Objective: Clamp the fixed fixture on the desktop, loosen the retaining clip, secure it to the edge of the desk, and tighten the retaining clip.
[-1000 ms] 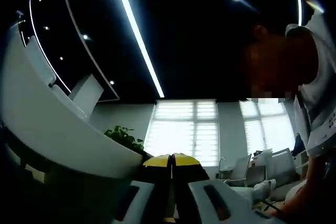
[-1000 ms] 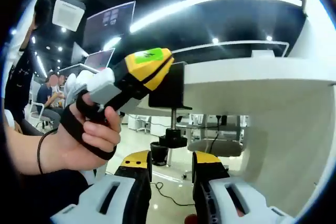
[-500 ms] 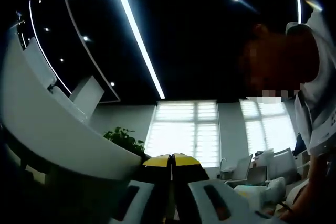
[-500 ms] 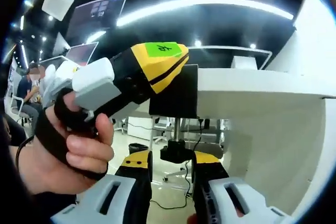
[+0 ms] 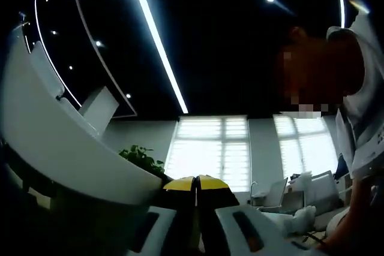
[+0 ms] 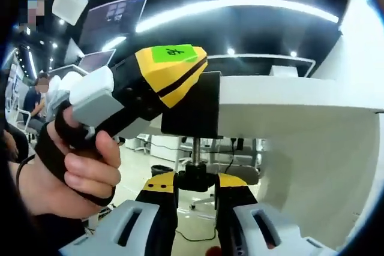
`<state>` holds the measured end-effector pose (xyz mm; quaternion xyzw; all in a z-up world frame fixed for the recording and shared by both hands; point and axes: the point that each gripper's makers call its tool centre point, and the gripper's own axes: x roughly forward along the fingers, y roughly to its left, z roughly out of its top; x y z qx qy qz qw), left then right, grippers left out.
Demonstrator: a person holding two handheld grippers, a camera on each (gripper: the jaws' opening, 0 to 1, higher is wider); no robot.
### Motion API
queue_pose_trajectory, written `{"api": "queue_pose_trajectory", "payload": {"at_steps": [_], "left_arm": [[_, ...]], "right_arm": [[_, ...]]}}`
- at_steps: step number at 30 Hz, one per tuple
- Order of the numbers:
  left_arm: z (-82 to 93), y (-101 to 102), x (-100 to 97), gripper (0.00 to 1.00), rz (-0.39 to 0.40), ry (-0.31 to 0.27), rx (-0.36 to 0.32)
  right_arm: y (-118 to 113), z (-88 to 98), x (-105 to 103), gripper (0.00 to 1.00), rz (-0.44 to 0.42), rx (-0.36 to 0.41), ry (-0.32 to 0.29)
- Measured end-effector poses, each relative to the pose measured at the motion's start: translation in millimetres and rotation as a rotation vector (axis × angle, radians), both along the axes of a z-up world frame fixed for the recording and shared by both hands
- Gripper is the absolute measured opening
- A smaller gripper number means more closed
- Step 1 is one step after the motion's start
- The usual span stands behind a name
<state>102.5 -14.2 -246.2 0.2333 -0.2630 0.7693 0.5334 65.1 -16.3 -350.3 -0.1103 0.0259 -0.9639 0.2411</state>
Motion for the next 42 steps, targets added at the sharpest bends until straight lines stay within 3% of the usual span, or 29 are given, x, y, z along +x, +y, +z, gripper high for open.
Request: {"api": "queue_pose_trajectory", "payload": {"at_steps": [6,11,16,18,23,32,34,42], "left_arm": [[-0.7,-1,-0.5,0.01,-0.003,-0.002,0.000],[-0.6,0,0.0,0.01,-0.005,0.001,0.003],[-0.8,1,0.6,0.01,-0.002,0.005,-0.009],[-0.8,0,0.6,0.01,-0.001,0.003,-0.004],[-1.2,-1,0.4,0.01,0.001,-0.002,0.004],[-2.0,-1,-0.4,0.01,0.003,-0.009,0.003],[-1.9,-1,-0.3,0.01,0.003,-0.009,0.004],[-2.0,-1,-0.1,0.01,-0.001,-0.009,0.007]], "right_arm": [[-2,1.7,-7,0.22,0.157,-0.010,-0.008],[-3,2.0,-8,0.22,0.197,0.005,-0.002],[2,-6.3,-1,0.28,0.110,0.021,-0.026],[1,-9.3,9,0.33,0.084,0.006,-0.026],[1,-16.9,20,0.34,0.002,-0.050,-0.047],[1,-1.0,3,0.25,-0.015,-0.077,-0.032],[1,0.7,2,0.21,-0.015,-0.060,-0.023],[1,0.2,-1,0.21,0.058,0.000,0.013]]}}
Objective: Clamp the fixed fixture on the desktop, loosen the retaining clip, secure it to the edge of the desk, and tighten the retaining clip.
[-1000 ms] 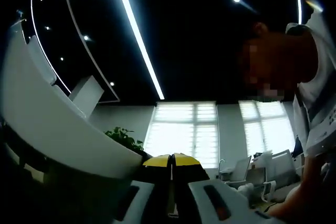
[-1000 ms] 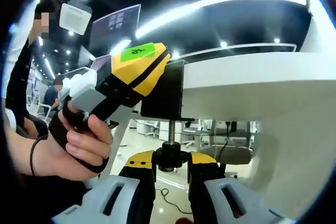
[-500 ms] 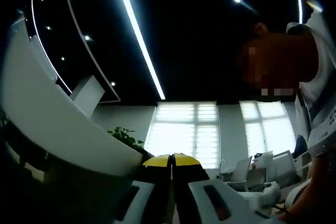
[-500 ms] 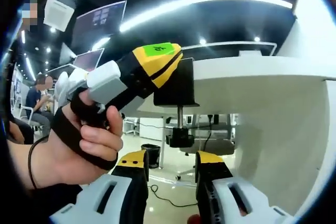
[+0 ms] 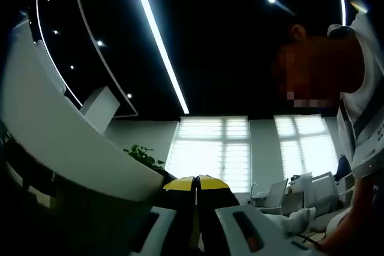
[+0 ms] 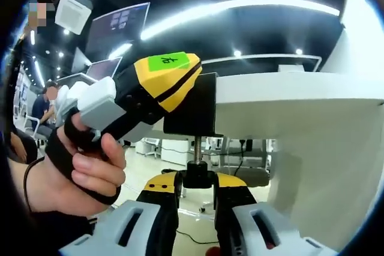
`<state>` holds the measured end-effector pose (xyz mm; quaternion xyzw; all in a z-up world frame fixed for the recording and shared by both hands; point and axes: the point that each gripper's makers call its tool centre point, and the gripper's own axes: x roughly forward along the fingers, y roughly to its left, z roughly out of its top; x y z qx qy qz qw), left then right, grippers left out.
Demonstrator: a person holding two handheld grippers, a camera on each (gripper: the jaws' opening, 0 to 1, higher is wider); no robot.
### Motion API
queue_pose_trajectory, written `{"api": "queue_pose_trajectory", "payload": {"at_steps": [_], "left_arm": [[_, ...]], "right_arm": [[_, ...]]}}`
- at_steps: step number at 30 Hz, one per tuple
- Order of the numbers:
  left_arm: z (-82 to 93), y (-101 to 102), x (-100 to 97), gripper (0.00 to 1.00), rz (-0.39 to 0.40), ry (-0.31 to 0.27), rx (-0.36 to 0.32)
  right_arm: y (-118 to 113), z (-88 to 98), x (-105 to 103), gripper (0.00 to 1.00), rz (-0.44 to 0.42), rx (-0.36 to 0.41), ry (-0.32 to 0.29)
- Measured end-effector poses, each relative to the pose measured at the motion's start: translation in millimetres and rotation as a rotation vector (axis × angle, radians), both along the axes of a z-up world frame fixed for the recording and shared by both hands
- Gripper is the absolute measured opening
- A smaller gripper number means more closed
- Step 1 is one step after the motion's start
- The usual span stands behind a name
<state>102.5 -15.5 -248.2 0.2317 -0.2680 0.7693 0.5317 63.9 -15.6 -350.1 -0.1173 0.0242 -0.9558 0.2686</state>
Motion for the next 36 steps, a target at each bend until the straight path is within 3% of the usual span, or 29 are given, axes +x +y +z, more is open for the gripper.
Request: {"api": "queue_pose_trajectory", "payload": {"at_steps": [8,12,16,18,20,23,36], "left_arm": [[0.2,-1,-0.2,0.01,0.004,0.003,-0.001],[-0.6,0,0.1,0.01,0.006,0.006,-0.011],[-0.3,-1,-0.5,0.01,-0.004,-0.003,0.002],[-0.4,-1,-0.4,0.01,-0.001,-0.003,0.001],[-0.7,-1,-0.2,0.01,0.002,-0.001,-0.008],[-1.1,-2,-0.2,0.01,0.002,-0.002,-0.007],[1.9,-5,-0.5,0.01,0.008,-0.003,0.013]], "right_arm": [[0,-3.4,-3,0.18,0.160,0.070,-0.002],[-1,-2.6,-5,0.18,0.176,0.081,-0.001],[-2,-11.4,-5,0.26,0.106,0.095,-0.036],[12,-15.2,-7,0.31,-0.044,0.157,-0.073],[12,-0.9,0,0.30,-0.083,0.070,-0.051],[11,3.8,5,0.30,-0.135,-0.029,-0.108],[-4,7.6,-5,0.30,-0.127,-0.072,-0.079]]}}
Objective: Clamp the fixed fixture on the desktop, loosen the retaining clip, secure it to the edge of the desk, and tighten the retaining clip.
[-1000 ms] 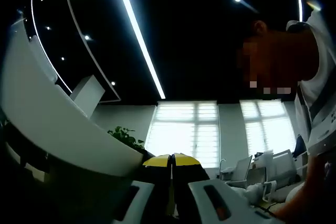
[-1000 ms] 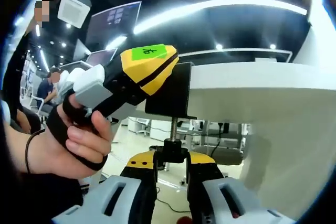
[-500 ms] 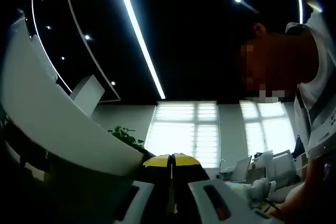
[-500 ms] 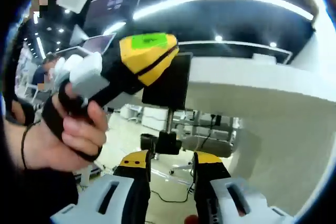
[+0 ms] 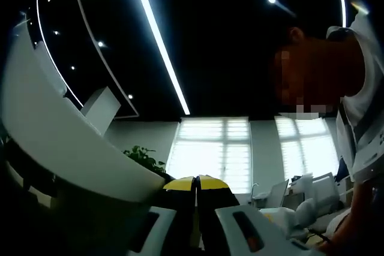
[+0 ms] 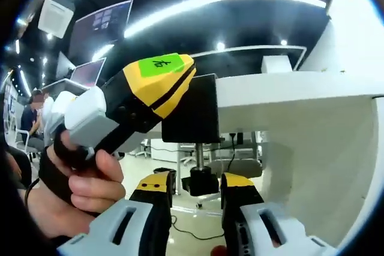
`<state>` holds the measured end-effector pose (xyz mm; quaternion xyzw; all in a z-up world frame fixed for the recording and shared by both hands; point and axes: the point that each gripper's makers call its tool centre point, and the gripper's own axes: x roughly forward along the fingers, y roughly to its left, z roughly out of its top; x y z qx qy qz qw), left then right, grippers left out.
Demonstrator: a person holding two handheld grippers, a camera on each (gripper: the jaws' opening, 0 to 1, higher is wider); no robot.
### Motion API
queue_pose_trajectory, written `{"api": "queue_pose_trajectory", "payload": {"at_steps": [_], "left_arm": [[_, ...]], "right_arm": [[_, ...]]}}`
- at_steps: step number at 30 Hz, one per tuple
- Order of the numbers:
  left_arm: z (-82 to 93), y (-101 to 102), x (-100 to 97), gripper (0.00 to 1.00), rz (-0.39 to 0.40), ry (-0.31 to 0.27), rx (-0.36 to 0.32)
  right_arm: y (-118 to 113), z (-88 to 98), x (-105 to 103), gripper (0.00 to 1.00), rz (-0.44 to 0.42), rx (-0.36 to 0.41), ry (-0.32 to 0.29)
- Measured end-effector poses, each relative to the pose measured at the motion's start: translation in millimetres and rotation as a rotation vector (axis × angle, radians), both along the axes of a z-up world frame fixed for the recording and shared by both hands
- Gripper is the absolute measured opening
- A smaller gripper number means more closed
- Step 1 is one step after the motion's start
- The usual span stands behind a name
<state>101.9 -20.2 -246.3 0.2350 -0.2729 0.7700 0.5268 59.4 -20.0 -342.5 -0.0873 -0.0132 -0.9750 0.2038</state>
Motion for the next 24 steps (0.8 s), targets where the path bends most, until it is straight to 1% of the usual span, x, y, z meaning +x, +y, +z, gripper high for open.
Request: {"api": "queue_pose_trajectory", "payload": {"at_steps": [3,5,9,11,13,14,17,18,20,22,24], "left_arm": [[0.4,1,-0.1,0.01,0.001,0.004,-0.001],[0.4,2,-0.1,0.01,0.002,0.007,-0.002],[0.3,2,-0.2,0.01,-0.001,0.005,0.004],[0.3,2,-0.2,0.01,0.000,0.006,0.003],[0.2,2,0.0,0.01,0.003,0.009,-0.001],[0.0,2,0.1,0.01,0.006,0.012,-0.003],[-0.6,2,0.2,0.01,0.005,0.010,-0.002],[-0.6,2,0.2,0.01,0.005,0.010,-0.001],[-0.3,2,0.7,0.01,0.010,0.017,-0.007],[-0.4,2,0.7,0.01,0.008,0.018,-0.009],[-0.5,2,0.8,0.01,0.007,0.016,-0.004]], "right_arm": [[4,-5.6,-2,0.27,-0.024,0.050,0.000],[8,-6.7,-3,0.24,-0.033,0.061,0.000],[10,-7.6,-2,0.24,0.002,0.075,0.015],[9,-6.8,3,0.24,0.054,0.072,0.034],[8,-7.3,4,0.24,0.133,0.070,0.038],[-3,-2.9,-4,0.24,0.165,0.074,0.037],[-8,-1.1,-9,0.23,0.231,0.126,0.052],[-11,-0.6,-9,0.23,0.274,0.139,0.061],[-14,-0.3,-9,0.23,0.328,0.137,0.071],[-12,-0.7,-9,0.23,0.364,0.141,0.083],[-11,-0.9,-9,0.23,0.377,0.149,0.088]]}}
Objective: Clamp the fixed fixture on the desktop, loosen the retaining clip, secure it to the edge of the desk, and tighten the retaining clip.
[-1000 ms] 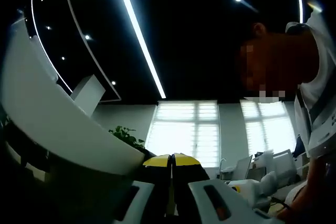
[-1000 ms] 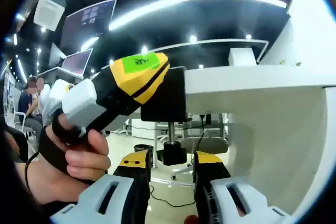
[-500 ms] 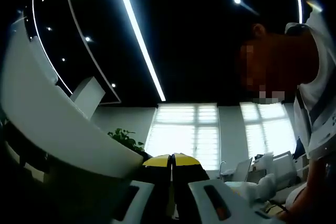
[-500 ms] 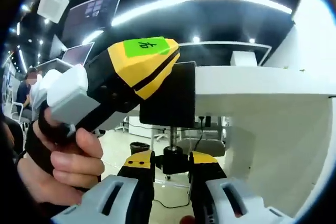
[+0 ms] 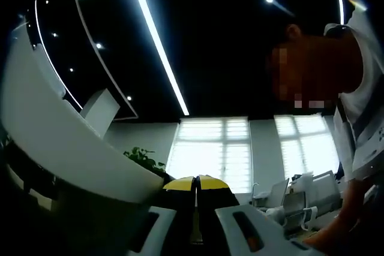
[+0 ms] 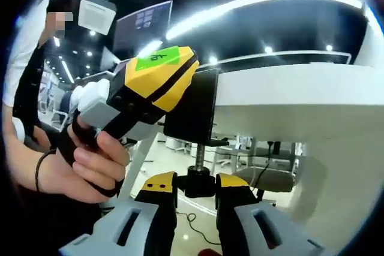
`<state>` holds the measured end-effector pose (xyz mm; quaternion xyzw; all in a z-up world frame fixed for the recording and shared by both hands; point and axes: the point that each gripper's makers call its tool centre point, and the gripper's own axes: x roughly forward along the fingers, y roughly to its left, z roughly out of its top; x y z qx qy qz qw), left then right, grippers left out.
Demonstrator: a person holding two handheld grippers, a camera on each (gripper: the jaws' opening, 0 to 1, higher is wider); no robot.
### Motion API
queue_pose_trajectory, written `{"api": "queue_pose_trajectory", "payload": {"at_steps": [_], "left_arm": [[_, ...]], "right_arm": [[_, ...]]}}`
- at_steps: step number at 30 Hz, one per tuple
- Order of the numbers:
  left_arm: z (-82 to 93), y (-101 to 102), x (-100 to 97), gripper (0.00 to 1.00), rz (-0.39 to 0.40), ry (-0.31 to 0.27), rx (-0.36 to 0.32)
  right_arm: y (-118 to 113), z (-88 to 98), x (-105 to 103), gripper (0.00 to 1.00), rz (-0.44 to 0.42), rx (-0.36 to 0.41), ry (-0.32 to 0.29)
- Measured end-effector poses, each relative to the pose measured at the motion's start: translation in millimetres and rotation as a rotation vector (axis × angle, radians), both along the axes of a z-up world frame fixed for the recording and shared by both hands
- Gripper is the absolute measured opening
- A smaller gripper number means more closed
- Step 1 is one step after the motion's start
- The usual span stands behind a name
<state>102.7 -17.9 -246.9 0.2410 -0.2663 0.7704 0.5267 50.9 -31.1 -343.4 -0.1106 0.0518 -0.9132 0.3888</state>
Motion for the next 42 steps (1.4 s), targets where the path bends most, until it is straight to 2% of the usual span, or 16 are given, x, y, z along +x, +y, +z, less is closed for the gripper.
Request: {"api": "queue_pose_trajectory", "payload": {"at_steps": [3,5,6,9,11,14,16,17,19,26,29,34,38,42], "left_arm": [[0.2,0,0.0,0.01,-0.003,-0.004,0.009],[-0.1,1,0.1,0.01,-0.004,-0.003,0.003],[-0.1,2,0.2,0.01,-0.003,-0.002,0.002],[0.0,1,0.2,0.01,-0.001,-0.004,0.006],[0.1,1,0.2,0.01,-0.003,-0.005,0.010],[0.0,1,0.0,0.01,-0.005,-0.005,0.008],[-0.2,1,-0.3,0.01,-0.003,-0.006,0.005],[-0.2,1,-0.3,0.01,-0.003,-0.006,0.005],[-0.2,1,-0.3,0.01,-0.003,-0.006,0.007],[-0.1,2,-0.7,0.01,0.004,-0.011,0.020],[-0.1,2,-0.7,0.01,0.005,-0.010,0.016],[-1.1,4,-1.6,0.01,-0.004,-0.015,0.021],[-1.3,4,-1.7,0.01,-0.004,-0.014,0.021],[-1.3,4,-1.7,0.01,-0.005,-0.014,0.020]], "right_arm": [[-1,-0.1,2,0.23,0.003,0.002,0.003],[-1,-1.0,3,0.24,-0.019,-0.007,-0.005],[2,-5.6,2,0.25,-0.056,0.005,-0.021],[6,-19.2,6,0.41,-0.148,0.059,-0.042],[5,-16.5,16,0.45,-0.173,0.020,-0.035],[9,-18.8,24,0.41,-0.254,-0.038,-0.076],[17,-15.7,24,0.37,-0.331,-0.124,-0.093],[23,-11.4,24,0.35,-0.374,-0.192,-0.088],[26,-12.9,21,0.31,-0.419,-0.234,-0.118],[23,-11.8,7,0.32,-0.461,-0.240,-0.136],[20,-14.1,7,0.30,-0.451,-0.268,-0.172],[19,-13.2,13,0.24,-0.445,-0.244,-0.144],[22,-13.8,13,0.24,-0.427,-0.237,-0.138],[18,-13.1,13,0.23,-0.354,-0.217,-0.118]]}}
